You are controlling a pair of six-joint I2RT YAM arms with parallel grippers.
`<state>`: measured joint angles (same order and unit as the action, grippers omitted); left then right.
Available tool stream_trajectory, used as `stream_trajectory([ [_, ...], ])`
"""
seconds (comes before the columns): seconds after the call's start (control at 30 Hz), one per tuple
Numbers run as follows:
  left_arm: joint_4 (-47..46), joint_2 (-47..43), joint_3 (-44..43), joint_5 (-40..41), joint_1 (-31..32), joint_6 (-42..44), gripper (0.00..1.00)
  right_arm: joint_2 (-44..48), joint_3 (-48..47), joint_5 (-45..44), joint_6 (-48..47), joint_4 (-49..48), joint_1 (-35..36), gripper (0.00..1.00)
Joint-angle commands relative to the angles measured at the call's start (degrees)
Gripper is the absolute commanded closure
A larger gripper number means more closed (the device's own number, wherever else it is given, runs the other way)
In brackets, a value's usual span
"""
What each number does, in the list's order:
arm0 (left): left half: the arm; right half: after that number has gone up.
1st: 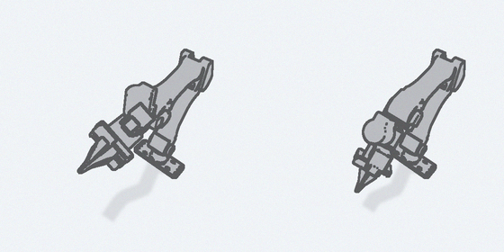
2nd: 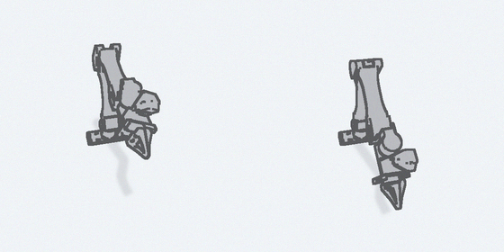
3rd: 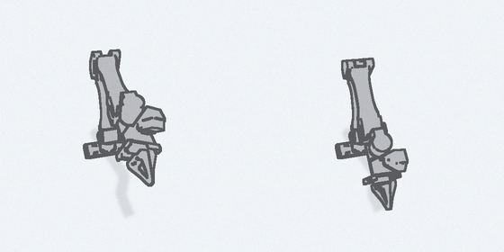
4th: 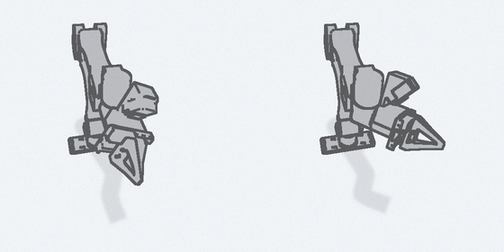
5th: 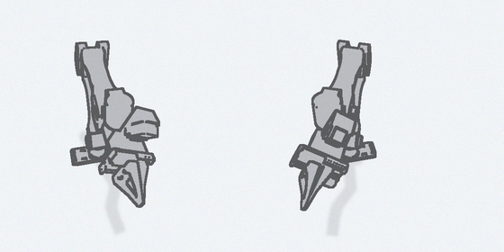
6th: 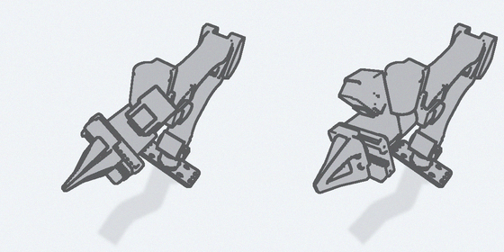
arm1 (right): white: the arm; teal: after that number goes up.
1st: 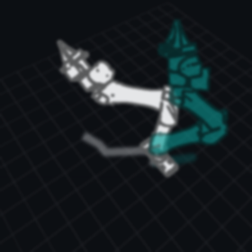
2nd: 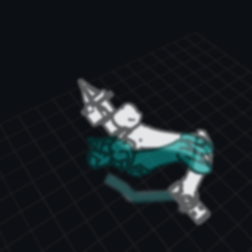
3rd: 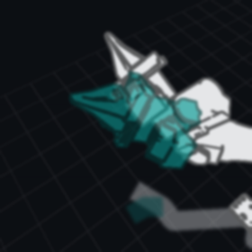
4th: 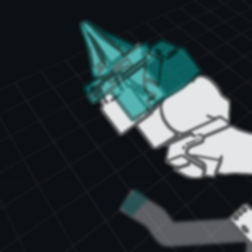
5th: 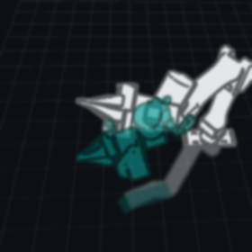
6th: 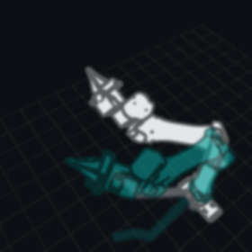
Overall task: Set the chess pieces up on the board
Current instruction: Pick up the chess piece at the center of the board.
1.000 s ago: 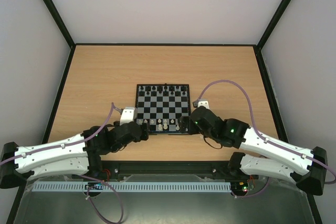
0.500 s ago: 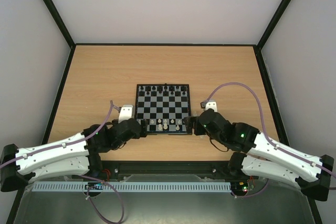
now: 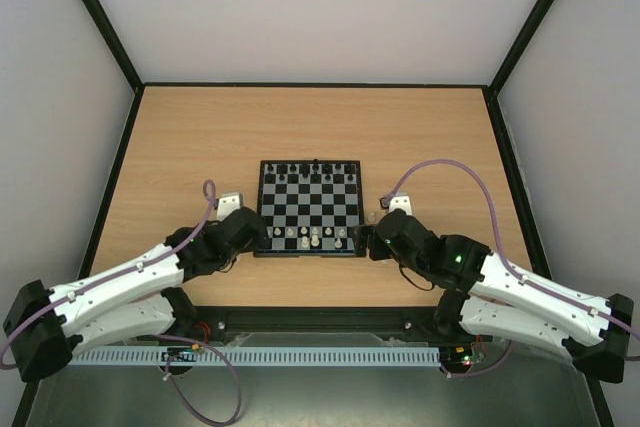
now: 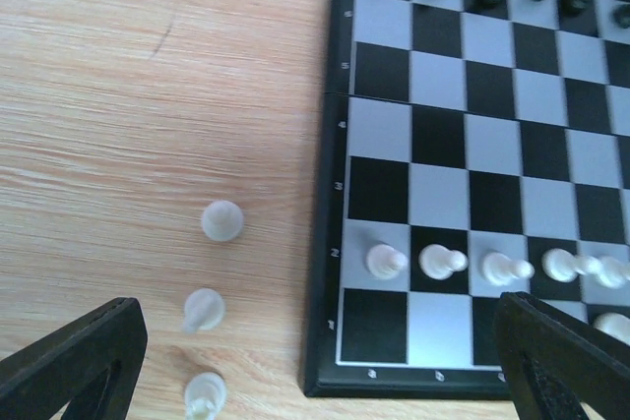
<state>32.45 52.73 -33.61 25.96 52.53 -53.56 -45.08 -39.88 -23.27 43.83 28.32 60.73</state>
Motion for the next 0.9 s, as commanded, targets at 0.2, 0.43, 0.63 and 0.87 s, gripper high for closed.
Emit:
stream_trajectory([
  [0.2, -2.9, 4.8, 1.5, -1.7, -7.1, 1.7, 0.0, 0.8, 1.0, 1.2, -1.5, -1.1, 0.0, 0.01],
  [0.43, -4.1, 6.2, 1.9, -3.7, -13.1, 3.7, 0.01, 1.2, 1.3, 2.3, -2.2, -1.7, 0.1, 0.01],
  [0.63, -6.6, 10.1, 1.7, -5.1, -16.1, 5.4, 0.01, 1.0, 1.4, 3.4, -2.7, -2.1, 0.1, 0.01],
  [0.87, -10.2, 15.8, 0.7, -7.5, -19.6, 7.7, 0.01, 1.0, 1.6, 3.8, -2.9, -2.4, 0.1, 0.01],
])
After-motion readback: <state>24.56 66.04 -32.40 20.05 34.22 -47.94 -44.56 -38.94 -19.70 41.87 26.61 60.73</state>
